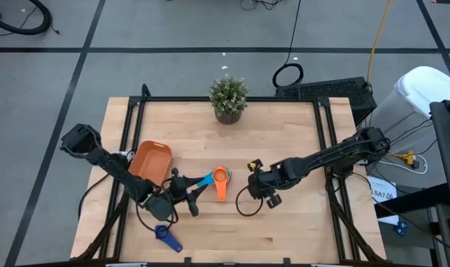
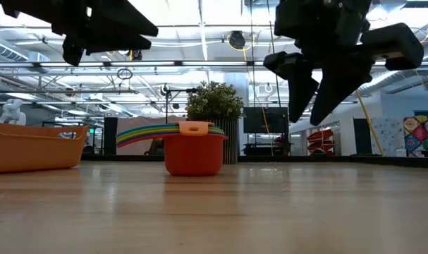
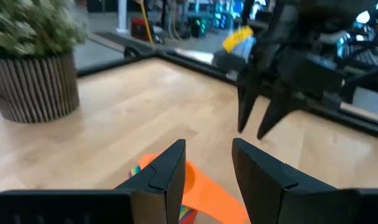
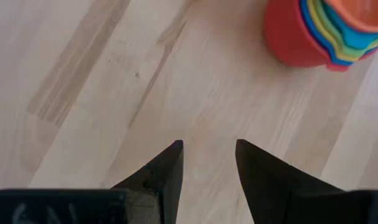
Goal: Nest measuring cups in basket
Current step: Stack the orange measuring cup on top of the light blue measuring cup
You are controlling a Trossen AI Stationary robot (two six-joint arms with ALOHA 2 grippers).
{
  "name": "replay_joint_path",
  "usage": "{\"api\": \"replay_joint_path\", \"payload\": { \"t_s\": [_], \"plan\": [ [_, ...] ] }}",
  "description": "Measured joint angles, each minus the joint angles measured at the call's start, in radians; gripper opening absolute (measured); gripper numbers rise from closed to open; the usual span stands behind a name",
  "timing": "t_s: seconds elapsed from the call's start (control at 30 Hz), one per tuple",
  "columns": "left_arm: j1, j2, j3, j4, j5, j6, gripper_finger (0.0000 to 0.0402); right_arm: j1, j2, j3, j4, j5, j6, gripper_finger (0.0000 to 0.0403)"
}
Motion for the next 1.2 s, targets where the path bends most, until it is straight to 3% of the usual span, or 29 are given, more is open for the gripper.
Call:
{"api": "replay_joint_path", "payload": {
  "t_s": [0.1,0.27,0.37,0.5,0.67,0.83,1.03,1.2],
  "plan": [
    [0.031,0.000,0.000,-0.045,0.075,-0.045,0.0133,-0.001,0.000,-0.004,0.012,0.009,-0.018,0.0131],
    [0.075,-0.001,0.000,-0.096,0.165,-0.123,0.0133,-0.001,-0.001,-0.004,0.017,0.050,-0.106,0.0021],
    [0.084,-0.039,-0.001,-0.123,0.177,-0.123,0.0133,-0.001,-0.001,-0.004,0.026,0.046,-0.155,0.0005],
    [0.088,-0.141,0.000,-0.228,0.177,-0.124,0.0133,-0.001,-0.001,-0.004,0.027,0.042,-0.209,0.0001],
    [0.128,-0.277,0.000,-0.527,0.189,-0.293,0.0133,-0.001,0.006,-0.004,0.049,-0.007,-0.231,0.0000],
    [0.212,-0.314,0.000,-0.746,0.339,-0.448,0.0133,-0.001,0.042,-0.004,0.101,-0.041,-0.249,0.0000],
    [0.278,-0.291,0.000,-0.770,0.501,-0.461,0.0133,0.000,0.128,0.008,0.139,-0.060,-0.269,0.0000],
    [0.317,-0.291,0.000,-0.786,0.643,-0.431,0.0133,0.007,0.207,0.107,0.099,-0.060,-0.313,0.0000]
  ]
}}
